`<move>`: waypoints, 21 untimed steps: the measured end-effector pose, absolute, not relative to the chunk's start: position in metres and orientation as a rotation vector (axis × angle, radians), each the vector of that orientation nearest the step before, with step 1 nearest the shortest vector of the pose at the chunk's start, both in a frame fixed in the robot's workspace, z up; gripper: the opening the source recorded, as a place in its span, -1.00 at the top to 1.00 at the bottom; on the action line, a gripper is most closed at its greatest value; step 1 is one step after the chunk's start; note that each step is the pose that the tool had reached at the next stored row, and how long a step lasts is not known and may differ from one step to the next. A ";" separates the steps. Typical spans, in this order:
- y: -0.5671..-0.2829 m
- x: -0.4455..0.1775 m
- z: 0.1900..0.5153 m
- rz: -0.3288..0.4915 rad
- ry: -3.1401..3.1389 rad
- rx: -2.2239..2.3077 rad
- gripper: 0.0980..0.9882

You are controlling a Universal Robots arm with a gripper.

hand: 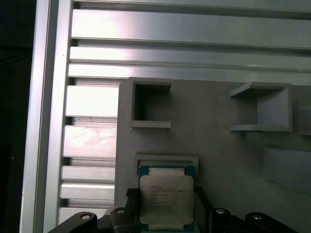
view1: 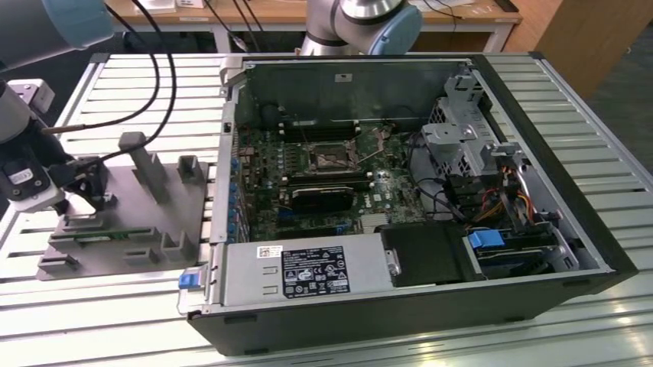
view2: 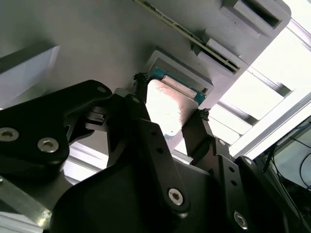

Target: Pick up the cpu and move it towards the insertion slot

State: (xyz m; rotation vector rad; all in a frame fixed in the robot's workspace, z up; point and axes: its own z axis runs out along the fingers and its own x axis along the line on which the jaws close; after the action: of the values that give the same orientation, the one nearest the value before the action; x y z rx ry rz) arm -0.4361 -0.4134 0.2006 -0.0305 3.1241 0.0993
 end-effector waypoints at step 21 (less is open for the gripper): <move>-0.413 -0.436 0.251 0.100 3.124 -0.031 0.01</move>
State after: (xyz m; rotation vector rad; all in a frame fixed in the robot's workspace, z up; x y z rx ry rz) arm -0.4361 -0.4134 0.2513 -0.0305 3.1241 0.1002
